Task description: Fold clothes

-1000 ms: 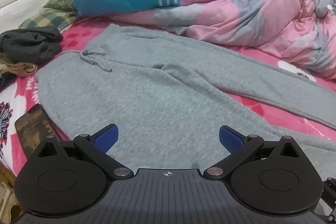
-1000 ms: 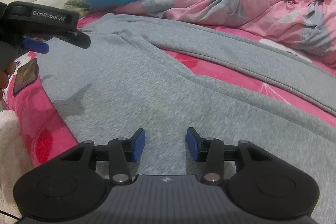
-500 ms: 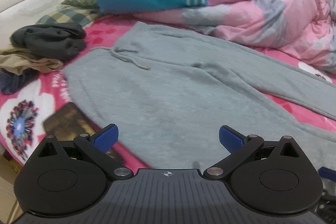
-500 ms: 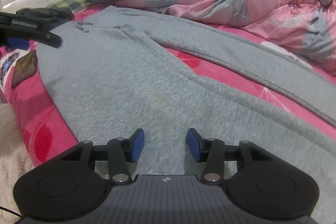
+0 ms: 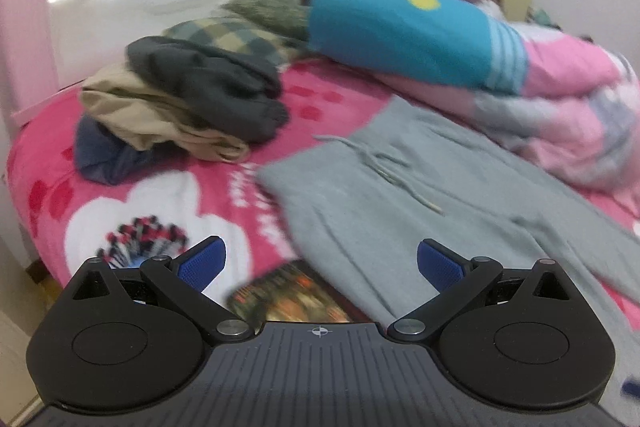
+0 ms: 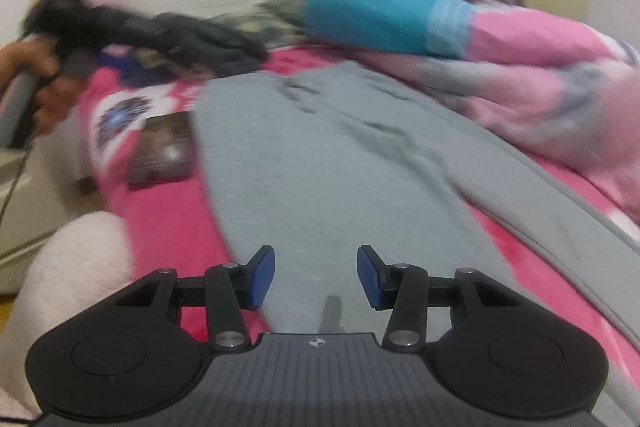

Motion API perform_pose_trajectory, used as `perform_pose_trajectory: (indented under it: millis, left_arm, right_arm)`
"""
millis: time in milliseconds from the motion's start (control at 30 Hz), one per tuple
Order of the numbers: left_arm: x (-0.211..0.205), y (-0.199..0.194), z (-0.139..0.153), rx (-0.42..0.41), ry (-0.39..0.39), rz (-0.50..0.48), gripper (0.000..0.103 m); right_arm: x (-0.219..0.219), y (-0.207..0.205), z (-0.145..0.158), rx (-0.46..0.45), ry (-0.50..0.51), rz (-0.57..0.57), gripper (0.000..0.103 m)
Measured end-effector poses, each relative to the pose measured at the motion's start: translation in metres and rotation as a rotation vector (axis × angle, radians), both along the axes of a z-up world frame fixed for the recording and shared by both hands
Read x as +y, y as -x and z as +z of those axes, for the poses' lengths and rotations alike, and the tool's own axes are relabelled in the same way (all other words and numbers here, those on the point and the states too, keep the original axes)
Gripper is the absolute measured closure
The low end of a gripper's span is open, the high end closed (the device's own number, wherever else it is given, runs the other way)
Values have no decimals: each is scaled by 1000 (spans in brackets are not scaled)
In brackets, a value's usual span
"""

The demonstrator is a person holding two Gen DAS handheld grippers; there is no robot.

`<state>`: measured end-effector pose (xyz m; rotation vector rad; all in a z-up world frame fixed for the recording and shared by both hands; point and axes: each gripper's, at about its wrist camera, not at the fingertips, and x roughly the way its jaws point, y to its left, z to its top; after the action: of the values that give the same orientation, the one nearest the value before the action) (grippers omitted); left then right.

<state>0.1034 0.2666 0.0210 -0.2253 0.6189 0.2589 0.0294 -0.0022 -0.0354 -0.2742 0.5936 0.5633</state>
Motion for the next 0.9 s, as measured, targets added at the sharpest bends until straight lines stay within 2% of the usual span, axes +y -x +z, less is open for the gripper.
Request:
perform_pose_trajectory:
  millis: [167, 267, 433, 500, 567, 667, 700, 767, 833, 900]
  left_arm:
    - [30, -25, -12, -5, 10, 44, 6]
    - [43, -42, -20, -12, 55, 48, 13]
    - [51, -80, -36, 36, 68, 28, 34]
    - [52, -93, -40, 66, 64, 13, 43]
    - [51, -104, -44, 95, 53, -3, 48]
    - [45, -114, -46, 117, 25, -28, 64]
    - [42, -116, -45, 121, 14, -34, 70]
    - [36, -118, -43, 124, -21, -45, 73]
    - [29, -117, -39, 119, -55, -64, 93]
    - [24, -116, -34, 115, -68, -81, 102]
  right_arm:
    - [44, -3, -17, -27, 102, 116, 57]
    - [52, -7, -27, -14, 151, 116, 57]
    - [52, -9, -32, 7, 163, 113, 59]
    - [49, -10, -29, -10, 161, 96, 67]
    - [47, -11, -26, -28, 158, 79, 83]
    - [43, -12, -21, -55, 155, 54, 96]
    - [42, -13, -19, -64, 154, 46, 97]
    - [39, -14, -15, -82, 152, 29, 99]
    - [37, -15, -12, -99, 149, 13, 100]
    - [34, -16, -9, -117, 147, -4, 100]
